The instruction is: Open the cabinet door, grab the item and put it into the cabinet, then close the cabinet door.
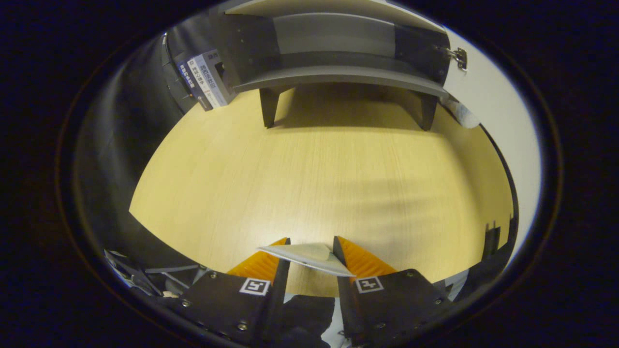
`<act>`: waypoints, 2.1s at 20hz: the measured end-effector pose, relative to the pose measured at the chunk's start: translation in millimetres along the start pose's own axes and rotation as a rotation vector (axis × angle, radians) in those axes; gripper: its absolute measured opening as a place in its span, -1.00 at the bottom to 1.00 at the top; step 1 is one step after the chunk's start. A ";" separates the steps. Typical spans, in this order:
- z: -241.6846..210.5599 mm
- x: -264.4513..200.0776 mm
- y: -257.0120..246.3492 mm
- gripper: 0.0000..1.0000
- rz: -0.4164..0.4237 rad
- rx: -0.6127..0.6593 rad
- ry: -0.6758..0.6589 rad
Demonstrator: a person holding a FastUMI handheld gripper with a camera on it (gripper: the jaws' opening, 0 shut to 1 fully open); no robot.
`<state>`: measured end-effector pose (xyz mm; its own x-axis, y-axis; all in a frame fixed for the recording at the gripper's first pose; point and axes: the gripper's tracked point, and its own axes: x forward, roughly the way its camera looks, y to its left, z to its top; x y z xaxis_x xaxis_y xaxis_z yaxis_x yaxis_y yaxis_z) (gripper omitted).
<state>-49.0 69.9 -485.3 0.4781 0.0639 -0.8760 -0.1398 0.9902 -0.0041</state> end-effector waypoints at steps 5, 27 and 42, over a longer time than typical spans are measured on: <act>-1.6 -0.7 -0.2 -0.18 -0.034 -0.051 -0.003; 307.5 -226.3 -17.8 -0.19 0.062 0.123 -0.513; 416.3 -202.1 -84.1 -0.19 -0.058 0.166 -0.398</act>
<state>227.1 25.5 -107.1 0.7827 0.0185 -0.6221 0.0227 0.9980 0.0582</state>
